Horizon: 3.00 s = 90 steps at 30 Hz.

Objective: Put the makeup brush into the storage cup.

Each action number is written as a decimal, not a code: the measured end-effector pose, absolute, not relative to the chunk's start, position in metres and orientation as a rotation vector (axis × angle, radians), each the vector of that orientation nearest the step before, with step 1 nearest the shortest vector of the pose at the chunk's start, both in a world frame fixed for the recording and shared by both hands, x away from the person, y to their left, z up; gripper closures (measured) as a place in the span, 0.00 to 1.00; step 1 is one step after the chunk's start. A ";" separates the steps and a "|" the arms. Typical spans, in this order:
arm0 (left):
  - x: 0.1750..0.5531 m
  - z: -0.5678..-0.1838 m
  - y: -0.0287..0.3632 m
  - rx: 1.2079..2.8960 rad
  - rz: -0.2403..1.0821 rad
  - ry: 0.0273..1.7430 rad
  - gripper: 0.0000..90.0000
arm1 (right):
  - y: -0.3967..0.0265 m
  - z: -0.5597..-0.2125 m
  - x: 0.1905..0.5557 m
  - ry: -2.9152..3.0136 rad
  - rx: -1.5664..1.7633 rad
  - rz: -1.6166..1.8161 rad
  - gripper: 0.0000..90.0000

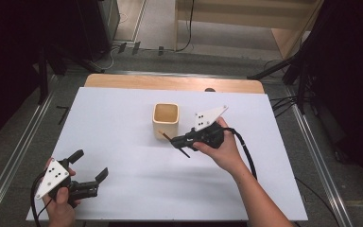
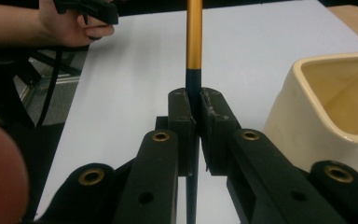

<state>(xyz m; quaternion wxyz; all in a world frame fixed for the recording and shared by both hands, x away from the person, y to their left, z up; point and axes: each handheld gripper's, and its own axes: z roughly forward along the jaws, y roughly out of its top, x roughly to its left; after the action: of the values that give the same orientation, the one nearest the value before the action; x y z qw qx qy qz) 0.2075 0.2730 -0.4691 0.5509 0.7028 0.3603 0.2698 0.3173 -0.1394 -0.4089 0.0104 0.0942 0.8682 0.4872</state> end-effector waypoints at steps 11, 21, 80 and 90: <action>0.208 -0.469 0.273 1.665 0.638 0.851 0.00 | -0.145 -0.402 0.317 2.599 0.333 1.649 0.94; 0.208 -0.469 0.273 1.666 0.637 0.850 0.00 | -0.148 -0.398 0.318 2.503 0.381 1.739 0.94; 0.207 -0.469 0.273 1.662 0.635 0.843 0.00 | -0.148 -0.398 0.360 2.049 0.665 1.998 0.94; 0.207 -0.469 0.274 1.663 0.635 0.845 0.00 | -0.144 -0.403 0.368 2.020 0.691 1.999 0.94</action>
<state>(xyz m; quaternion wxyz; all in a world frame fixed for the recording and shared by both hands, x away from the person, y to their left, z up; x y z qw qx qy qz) 0.2073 0.2740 -0.4692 0.5527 0.7034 0.3573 0.2684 0.3680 -0.1441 -0.4025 0.1082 0.2349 0.6865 0.6796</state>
